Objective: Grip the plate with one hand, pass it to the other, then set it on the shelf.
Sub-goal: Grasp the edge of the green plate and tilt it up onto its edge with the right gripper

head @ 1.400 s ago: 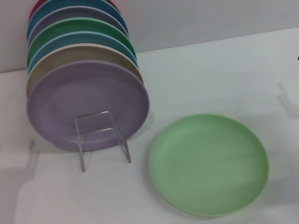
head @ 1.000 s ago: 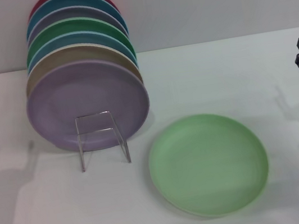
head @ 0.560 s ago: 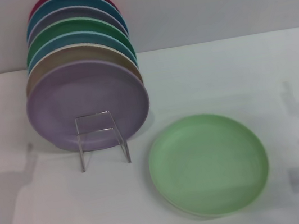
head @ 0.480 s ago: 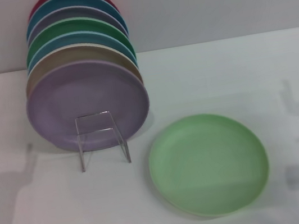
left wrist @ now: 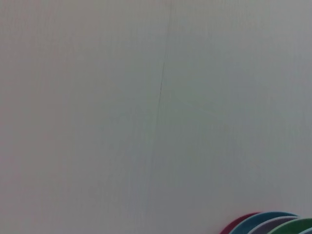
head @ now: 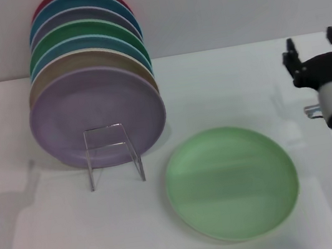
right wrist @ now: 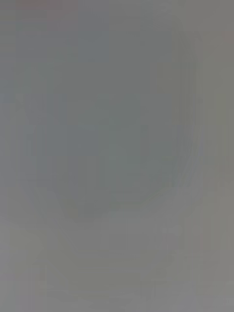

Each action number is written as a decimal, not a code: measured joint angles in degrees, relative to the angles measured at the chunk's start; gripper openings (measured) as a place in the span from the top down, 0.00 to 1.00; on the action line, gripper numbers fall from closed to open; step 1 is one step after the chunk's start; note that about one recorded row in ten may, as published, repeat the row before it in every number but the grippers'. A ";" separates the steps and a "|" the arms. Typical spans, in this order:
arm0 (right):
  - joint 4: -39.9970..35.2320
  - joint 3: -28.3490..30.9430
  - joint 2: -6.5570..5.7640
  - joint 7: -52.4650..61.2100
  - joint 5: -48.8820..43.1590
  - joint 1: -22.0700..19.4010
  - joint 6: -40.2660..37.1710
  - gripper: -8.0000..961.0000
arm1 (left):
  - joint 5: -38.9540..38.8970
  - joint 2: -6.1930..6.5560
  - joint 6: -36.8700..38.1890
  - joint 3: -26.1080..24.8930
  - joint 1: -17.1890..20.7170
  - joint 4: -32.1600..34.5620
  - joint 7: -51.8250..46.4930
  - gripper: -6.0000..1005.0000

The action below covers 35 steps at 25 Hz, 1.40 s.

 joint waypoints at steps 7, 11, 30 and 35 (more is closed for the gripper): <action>12.64 15.41 0.78 -9.61 -0.03 -6.94 26.05 0.28 | -0.01 0.08 -0.01 -0.13 -0.24 0.21 0.00 0.22; 17.44 24.49 1.02 -10.17 -0.29 -9.88 41.20 0.28 | -0.01 0.09 -0.05 -0.17 -0.61 0.78 0.00 0.22; 27.42 62.76 1.09 15.98 -27.95 -0.63 109.16 0.28 | 0.03 -0.09 -0.60 -0.08 -1.36 0.77 0.00 0.22; 28.39 68.18 0.88 21.75 -31.04 3.77 123.01 0.29 | 0.00 -0.16 -0.63 0.17 -1.45 0.36 0.00 0.22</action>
